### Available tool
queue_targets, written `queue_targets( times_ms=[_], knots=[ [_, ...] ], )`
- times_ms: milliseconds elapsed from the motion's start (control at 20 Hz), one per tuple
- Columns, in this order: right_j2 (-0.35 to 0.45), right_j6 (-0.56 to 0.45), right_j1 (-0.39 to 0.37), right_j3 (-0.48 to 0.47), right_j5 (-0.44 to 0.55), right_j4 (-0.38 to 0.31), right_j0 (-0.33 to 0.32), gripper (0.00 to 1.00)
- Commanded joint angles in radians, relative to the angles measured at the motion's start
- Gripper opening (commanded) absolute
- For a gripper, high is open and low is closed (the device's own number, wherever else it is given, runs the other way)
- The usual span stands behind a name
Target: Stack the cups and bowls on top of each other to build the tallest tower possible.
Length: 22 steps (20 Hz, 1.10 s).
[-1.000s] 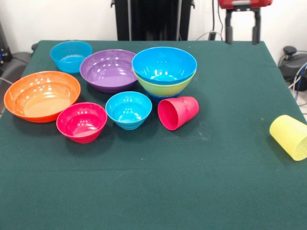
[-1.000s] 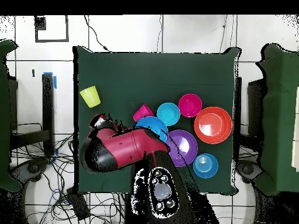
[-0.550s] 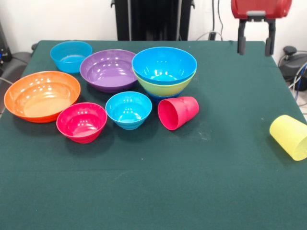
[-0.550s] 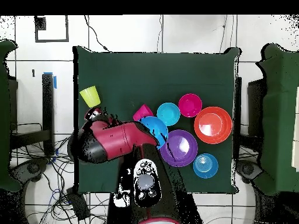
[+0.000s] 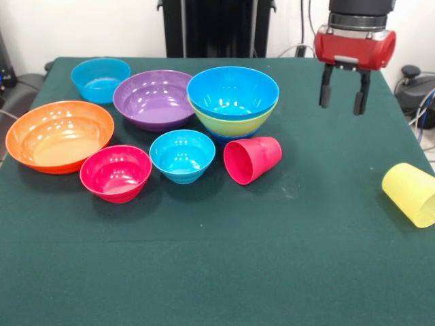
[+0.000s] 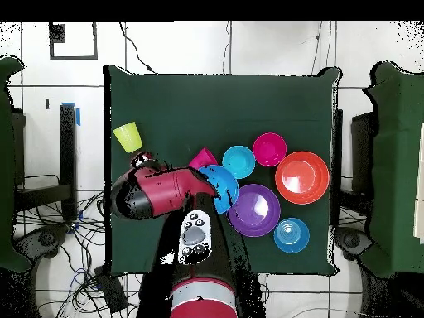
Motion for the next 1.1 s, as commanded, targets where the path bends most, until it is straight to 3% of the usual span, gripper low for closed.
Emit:
queue_targets(
  times_ms=[50, 600, 1100],
  knots=[
    [-0.019, 0.093, 0.024, -0.041, 0.007, 0.043, 0.007, 1.00],
    [-0.001, 0.073, 0.022, -0.042, -0.032, 0.079, -0.003, 1.00],
    [0.002, 0.069, 0.051, -0.110, -0.002, 0.119, 0.008, 1.00]
  ],
)
